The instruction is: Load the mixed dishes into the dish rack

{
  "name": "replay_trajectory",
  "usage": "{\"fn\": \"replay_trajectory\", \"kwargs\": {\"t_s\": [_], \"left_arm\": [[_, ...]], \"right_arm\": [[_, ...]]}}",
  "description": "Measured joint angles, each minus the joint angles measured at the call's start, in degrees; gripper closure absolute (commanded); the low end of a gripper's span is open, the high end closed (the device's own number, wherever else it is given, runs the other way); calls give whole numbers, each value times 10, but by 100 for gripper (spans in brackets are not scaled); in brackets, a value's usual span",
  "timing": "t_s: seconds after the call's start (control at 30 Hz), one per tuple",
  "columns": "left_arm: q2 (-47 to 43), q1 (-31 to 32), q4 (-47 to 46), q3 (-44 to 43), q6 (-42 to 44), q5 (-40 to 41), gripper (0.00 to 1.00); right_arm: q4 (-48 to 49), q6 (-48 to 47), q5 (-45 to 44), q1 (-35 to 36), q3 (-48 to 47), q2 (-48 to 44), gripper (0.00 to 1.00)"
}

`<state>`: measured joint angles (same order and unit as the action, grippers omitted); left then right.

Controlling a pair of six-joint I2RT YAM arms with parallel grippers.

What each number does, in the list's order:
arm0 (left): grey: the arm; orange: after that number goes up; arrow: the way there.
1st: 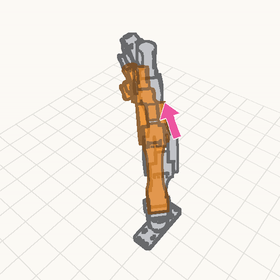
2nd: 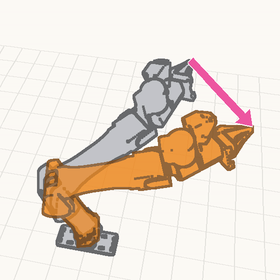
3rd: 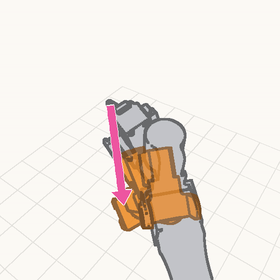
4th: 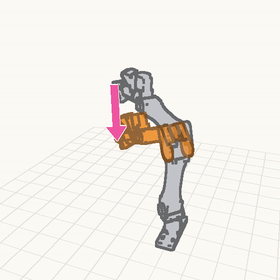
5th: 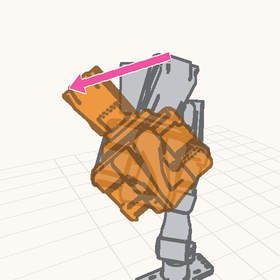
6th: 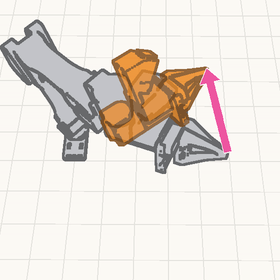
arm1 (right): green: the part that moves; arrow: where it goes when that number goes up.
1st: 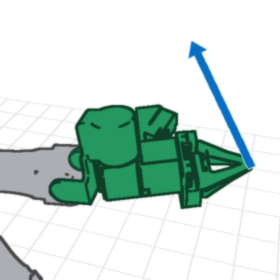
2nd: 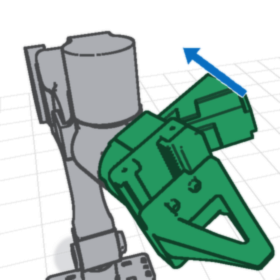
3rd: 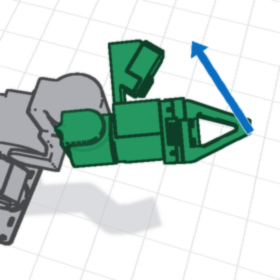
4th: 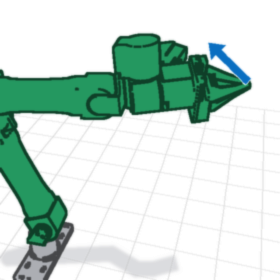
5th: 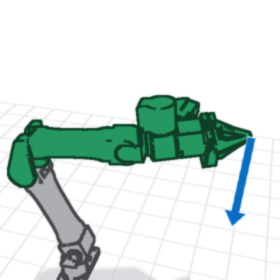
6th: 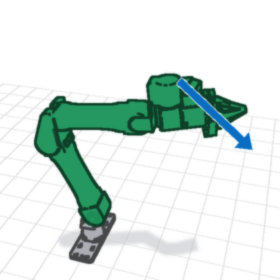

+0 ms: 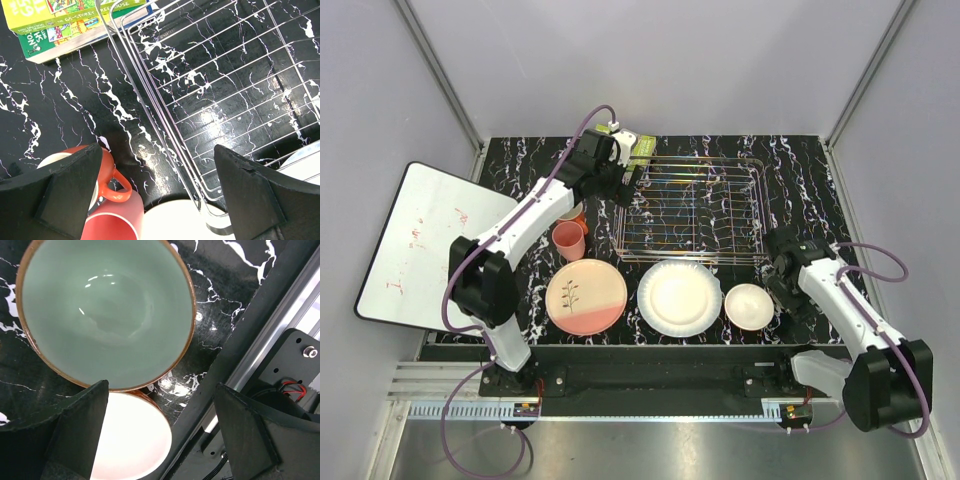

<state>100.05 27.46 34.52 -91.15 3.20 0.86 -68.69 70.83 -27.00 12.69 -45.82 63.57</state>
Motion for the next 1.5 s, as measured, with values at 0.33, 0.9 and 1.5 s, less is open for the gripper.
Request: {"fn": "replay_trajectory", "kwargs": {"t_s": [0.33,0.9,1.5], "left_arm": [[-6,0,-4,13,3,1,1],[-7,-10,-12,17,11,1,1],[-12,-19,-12,18,14,4,1]], "right_arm": [[24,12,-3,0,1,51,11],[65,20,-66,-48,0,110,23],[106,-12,-68,-88,-34,176,76]]}}
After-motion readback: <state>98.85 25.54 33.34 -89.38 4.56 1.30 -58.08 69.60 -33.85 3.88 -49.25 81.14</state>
